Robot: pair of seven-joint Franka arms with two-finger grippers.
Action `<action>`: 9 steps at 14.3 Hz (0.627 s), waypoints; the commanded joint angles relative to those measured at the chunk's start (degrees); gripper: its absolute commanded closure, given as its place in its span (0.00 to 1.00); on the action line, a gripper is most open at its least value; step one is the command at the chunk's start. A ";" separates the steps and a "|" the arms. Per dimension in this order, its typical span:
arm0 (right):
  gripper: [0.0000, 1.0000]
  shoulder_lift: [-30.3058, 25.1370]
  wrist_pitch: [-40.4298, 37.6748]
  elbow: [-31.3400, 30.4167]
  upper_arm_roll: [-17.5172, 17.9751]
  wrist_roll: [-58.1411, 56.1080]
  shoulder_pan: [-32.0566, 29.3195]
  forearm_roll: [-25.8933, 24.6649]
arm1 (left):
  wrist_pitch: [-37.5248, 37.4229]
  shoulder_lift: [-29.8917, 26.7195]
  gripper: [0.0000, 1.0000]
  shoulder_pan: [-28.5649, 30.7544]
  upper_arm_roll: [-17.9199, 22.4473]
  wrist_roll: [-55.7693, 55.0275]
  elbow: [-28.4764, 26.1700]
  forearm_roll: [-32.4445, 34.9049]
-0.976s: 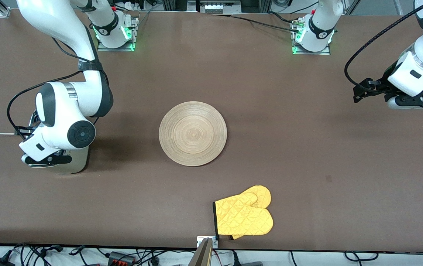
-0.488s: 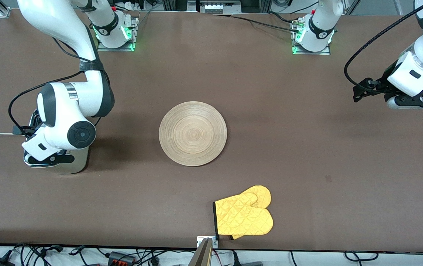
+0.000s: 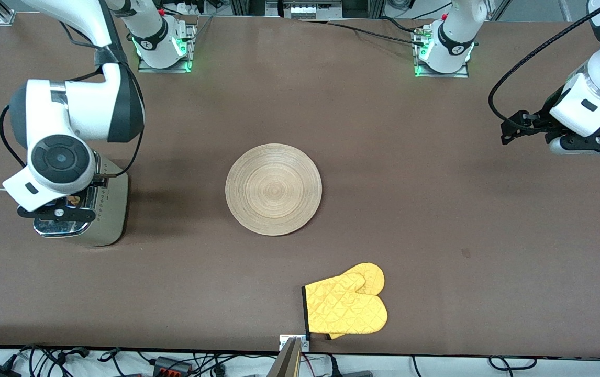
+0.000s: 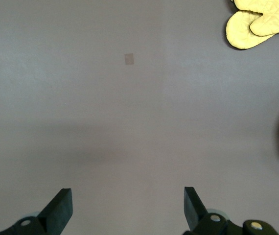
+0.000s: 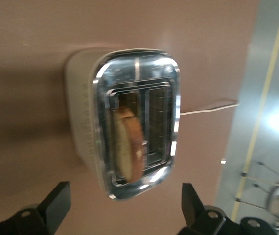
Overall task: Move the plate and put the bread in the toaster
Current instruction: 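Open the right gripper and raise it off the toaster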
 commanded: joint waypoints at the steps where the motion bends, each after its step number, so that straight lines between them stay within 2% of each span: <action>1: 0.00 -1.60 -0.16 2.01 -0.44 -0.40 -0.18 8.84 | -1.03 -0.32 0.00 0.33 -0.13 -0.16 0.58 -0.95; 3: 0.00 -1.69 -0.25 3.15 -0.62 -1.01 -0.27 9.65 | -1.03 -0.41 0.00 0.33 -0.13 -0.16 0.58 -0.95; 5: 0.00 -3.71 -0.60 3.25 -0.27 -0.93 -0.19 13.24 | -1.03 -0.41 0.00 0.33 -0.13 -0.16 0.58 -0.95; 7: 0.00 -3.80 -1.92 3.42 -0.62 -0.67 -0.53 14.13 | -1.03 -0.41 0.00 0.24 -0.13 -0.16 0.58 -0.95; 9: 0.00 -3.71 -1.66 5.26 -0.80 -0.84 -2.89 17.72 | -1.03 -0.41 0.00 0.24 -0.13 -0.16 0.58 -0.95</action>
